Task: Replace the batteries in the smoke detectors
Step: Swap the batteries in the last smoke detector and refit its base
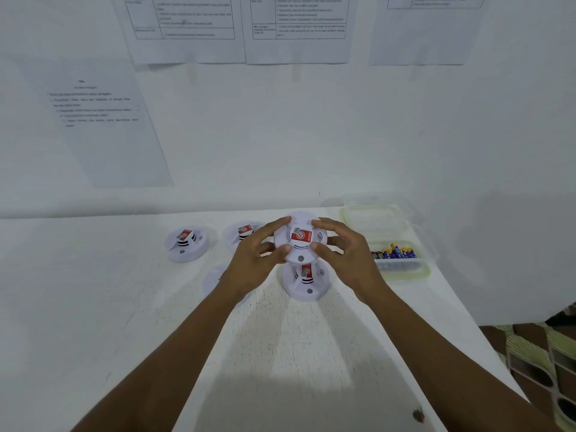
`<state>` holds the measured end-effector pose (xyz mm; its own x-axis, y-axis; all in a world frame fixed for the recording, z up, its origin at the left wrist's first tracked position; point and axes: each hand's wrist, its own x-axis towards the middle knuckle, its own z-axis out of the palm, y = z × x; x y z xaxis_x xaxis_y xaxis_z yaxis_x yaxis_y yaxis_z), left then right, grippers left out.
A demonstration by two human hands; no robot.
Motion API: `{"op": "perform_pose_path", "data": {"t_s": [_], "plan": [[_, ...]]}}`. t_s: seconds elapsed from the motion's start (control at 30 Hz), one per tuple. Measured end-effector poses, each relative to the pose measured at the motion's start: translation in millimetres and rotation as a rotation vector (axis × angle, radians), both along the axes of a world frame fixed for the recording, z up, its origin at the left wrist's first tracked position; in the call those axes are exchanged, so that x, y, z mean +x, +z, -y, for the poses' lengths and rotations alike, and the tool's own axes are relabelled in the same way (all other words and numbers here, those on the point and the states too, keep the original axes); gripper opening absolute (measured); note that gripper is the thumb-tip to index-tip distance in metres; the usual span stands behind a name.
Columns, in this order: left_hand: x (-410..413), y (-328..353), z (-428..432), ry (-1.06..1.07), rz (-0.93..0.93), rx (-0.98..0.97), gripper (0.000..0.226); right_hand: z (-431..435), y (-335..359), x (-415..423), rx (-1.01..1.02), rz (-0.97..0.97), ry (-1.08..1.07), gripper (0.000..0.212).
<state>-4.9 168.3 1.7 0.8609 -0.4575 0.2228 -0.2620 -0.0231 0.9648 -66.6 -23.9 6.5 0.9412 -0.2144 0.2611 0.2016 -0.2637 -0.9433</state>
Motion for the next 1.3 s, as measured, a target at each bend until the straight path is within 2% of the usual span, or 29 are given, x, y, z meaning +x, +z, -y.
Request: {"op": "perform_pose_path", "data": {"t_s": [0.43, 1.3], "plan": [[7.9, -5.9, 0.9, 0.016, 0.08, -0.003, 0.045, 2.5, -1.4, 5.2, -0.045, 0.023, 0.019, 0.033], [18.6, -8.9, 6.3, 0.014, 0.056, -0.009, 0.045, 5.9, 0.2, 14.3, -0.039, -0.035, 0.01, 0.035]]}}
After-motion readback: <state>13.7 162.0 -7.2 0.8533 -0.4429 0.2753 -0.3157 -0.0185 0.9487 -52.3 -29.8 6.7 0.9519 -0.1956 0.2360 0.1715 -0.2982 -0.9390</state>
